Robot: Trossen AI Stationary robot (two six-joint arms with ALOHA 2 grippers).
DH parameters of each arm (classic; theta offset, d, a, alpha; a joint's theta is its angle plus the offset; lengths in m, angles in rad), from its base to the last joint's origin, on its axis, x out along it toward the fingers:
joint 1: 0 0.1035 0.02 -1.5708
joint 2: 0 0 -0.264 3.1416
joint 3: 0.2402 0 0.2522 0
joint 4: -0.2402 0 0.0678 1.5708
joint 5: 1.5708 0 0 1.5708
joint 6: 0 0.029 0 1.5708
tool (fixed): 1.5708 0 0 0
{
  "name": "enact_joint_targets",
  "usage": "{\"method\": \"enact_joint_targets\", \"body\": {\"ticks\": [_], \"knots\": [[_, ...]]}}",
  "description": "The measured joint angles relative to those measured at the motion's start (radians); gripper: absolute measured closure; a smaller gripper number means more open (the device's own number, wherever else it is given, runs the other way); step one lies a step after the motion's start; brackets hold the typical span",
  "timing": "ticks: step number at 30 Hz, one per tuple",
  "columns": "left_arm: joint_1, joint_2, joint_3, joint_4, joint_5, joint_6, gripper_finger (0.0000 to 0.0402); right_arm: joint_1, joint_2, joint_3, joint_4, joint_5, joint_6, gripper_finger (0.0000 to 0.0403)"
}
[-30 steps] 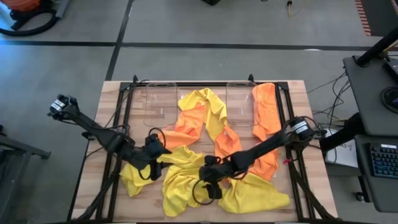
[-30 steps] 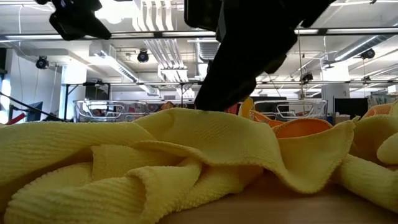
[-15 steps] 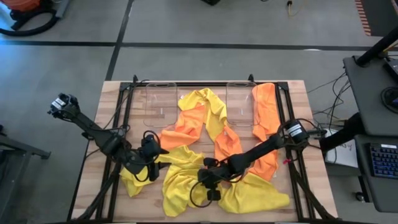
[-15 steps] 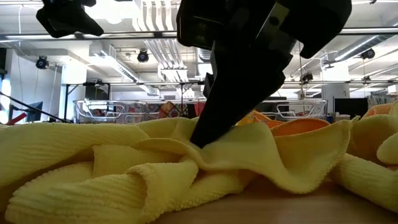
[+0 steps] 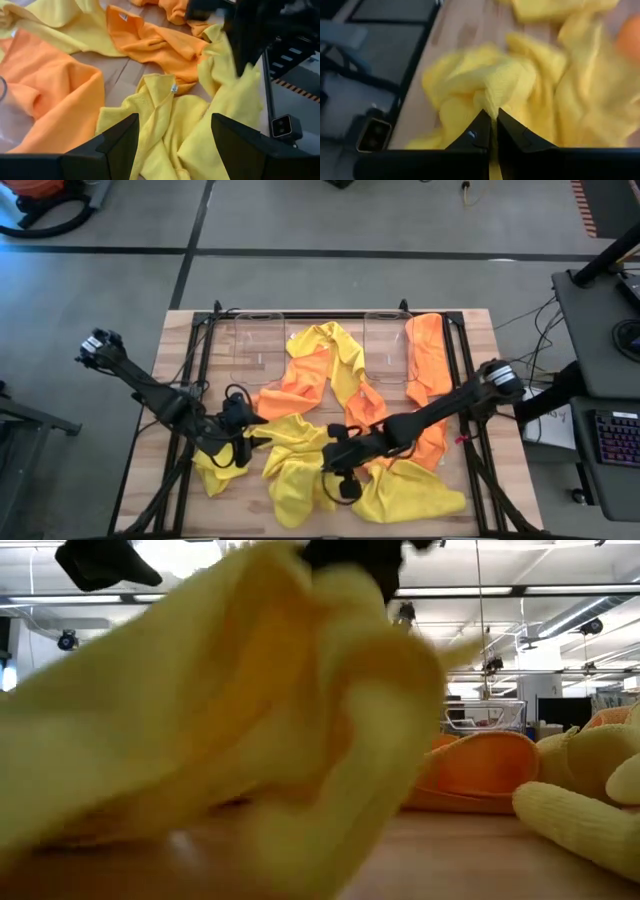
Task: Sort microfiber towel by color & place in baskets
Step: Put the yellow microfiber cloth into the left transparent bin
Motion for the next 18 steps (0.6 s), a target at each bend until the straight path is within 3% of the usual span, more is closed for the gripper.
{"method": "enact_joint_targets", "body": {"ticks": [14, 18], "knots": [[-0.002, -0.062, -0.047, -0.014, -0.002, 0.029, 0.017, -0.096, -0.236, 0.0, 0.247, 0.007, -0.312, 0.0394], [-0.008, -0.061, -0.05, -0.017, -0.076, -0.002, 0.017, -0.162, -0.255, 0.001, 0.333, 0.021, -0.39, 0.0394]]}}
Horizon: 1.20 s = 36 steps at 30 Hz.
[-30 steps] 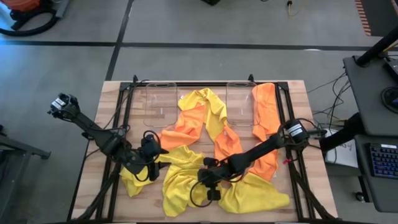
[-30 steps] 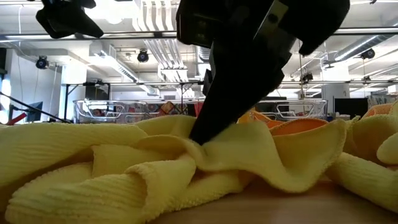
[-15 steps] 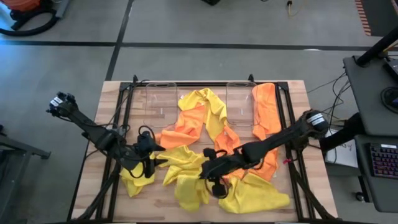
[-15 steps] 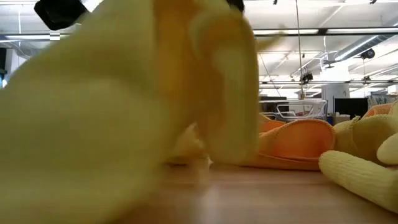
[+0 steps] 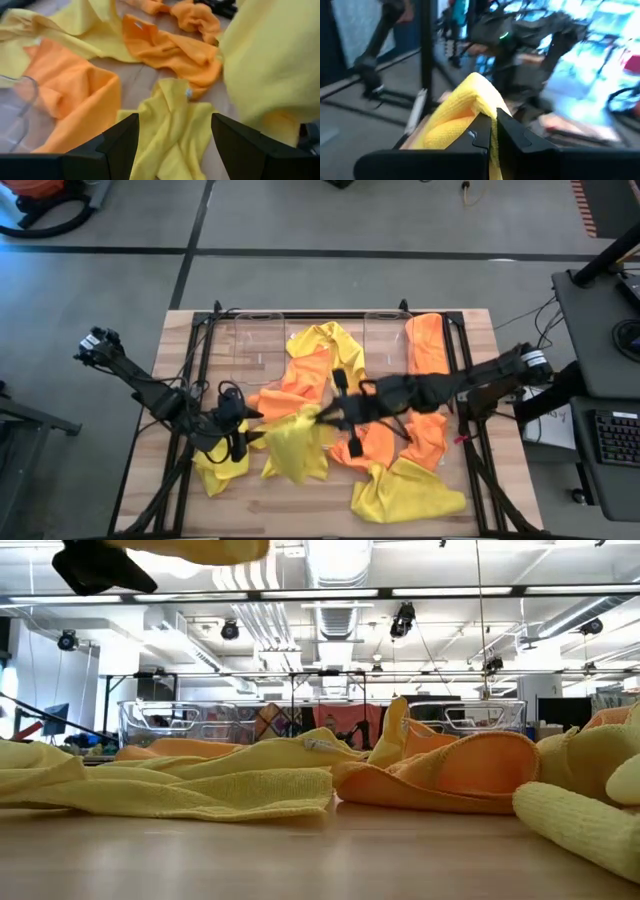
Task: Sort microfiber towel by color & place in baskets
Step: Put the yellow microfiber cloth into the left transparent bin
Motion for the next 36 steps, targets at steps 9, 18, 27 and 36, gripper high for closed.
{"method": "enact_joint_targets", "body": {"ticks": [9, 18, 27, 36], "knots": [[-0.013, -0.092, -0.002, -0.146, 0.02, -0.1, 0.017, -0.18, 0.03, -0.001, 0.118, 0.044, -0.075, 0.0394], [-0.015, -0.207, -0.002, -0.213, 0.021, -0.11, 0.017, -0.314, 0.122, -0.001, 0.319, 0.048, -0.095, 0.0394], [-0.015, -0.263, -0.002, -0.213, -0.075, -0.061, 0.017, -0.387, 0.232, -0.001, 0.449, 0.05, -0.106, 0.0394], [-0.015, -0.263, -0.002, -0.21, -0.111, -0.045, 0.017, -0.409, 0.334, -0.001, 0.585, 0.058, -0.109, 0.0394]]}}
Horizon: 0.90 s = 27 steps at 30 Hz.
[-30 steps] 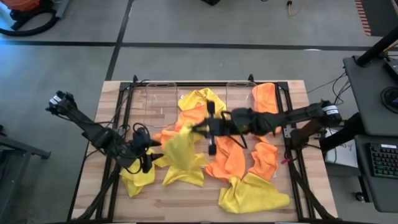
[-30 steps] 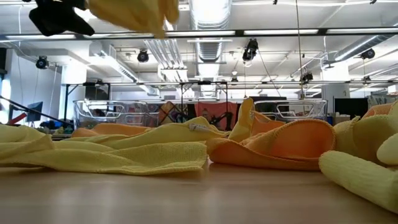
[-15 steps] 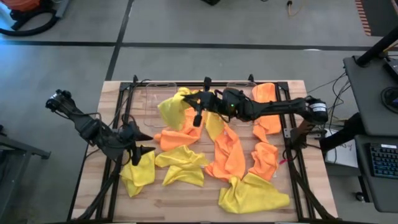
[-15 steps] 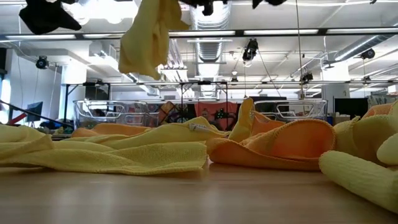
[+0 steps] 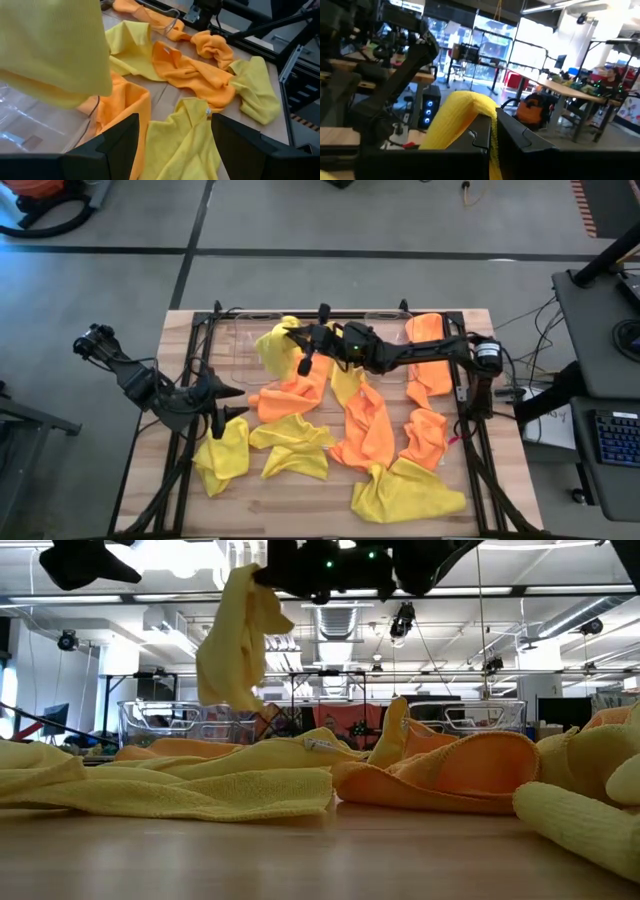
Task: Sort microfiber towel by color & place in baskets
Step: Put the yellow microfiber cloth into the left transparent bin
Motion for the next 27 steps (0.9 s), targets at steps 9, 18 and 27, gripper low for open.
{"method": "enact_joint_targets", "body": {"ticks": [9, 18, 27], "knots": [[0.0, 0.011, 0.0, 0.004, -0.077, 0.0, 0.017, -0.003, 0.106, 0.0, 0.193, 0.083, 0.009, 0.0394], [0.0, 0.018, 0.0, 0.018, -0.09, 0.0, 0.017, -0.016, 0.173, 0.039, 0.328, 0.164, 0.037, 0.0394], [0.0, 0.01, 0.0, 0.019, -0.097, 0.005, 0.017, -0.016, 0.249, 0.2, 0.246, 0.151, 0.036, 0.0394]]}}
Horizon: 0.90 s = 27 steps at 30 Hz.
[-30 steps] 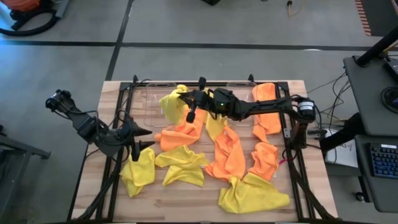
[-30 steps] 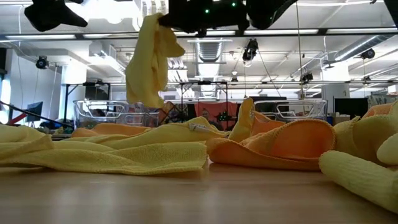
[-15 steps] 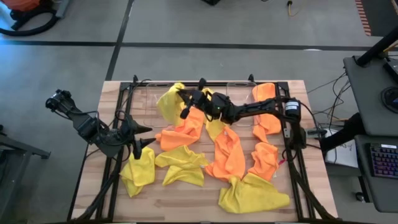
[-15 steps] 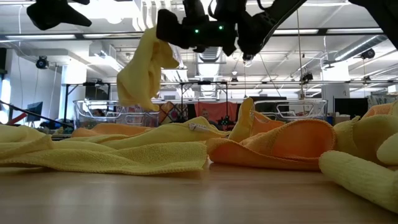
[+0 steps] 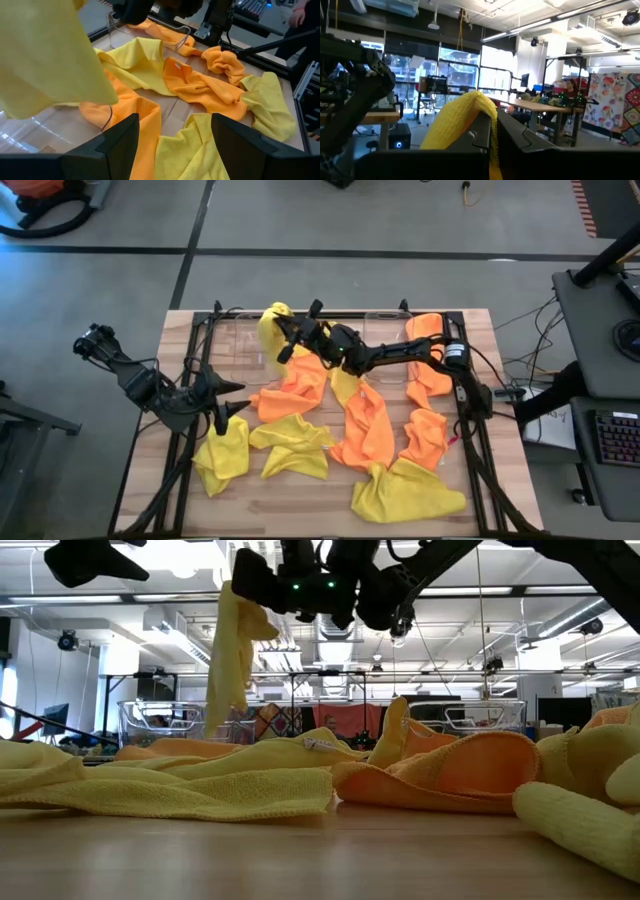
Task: Sort microfiber towel by color & place in baskets
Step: Put the yellow microfiber cloth into the left transparent bin
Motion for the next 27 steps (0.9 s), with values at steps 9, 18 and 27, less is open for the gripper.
{"method": "enact_joint_targets", "body": {"ticks": [9, 18, 27], "knots": [[0.0, -0.008, 0.0, 0.007, -0.005, 0.025, 0.017, -0.007, 0.082, 0.071, -0.006, -0.015, 0.084, 0.0394], [0.0, -0.045, 0.0, 0.015, -0.033, 0.058, 0.017, -0.015, 0.137, 0.144, -0.019, -0.036, 0.14, 0.0394], [0.0, -0.08, 0.0, 0.019, -0.05, 0.087, 0.017, -0.036, 0.137, 0.266, -0.14, -0.036, 0.105, 0.0394]]}}
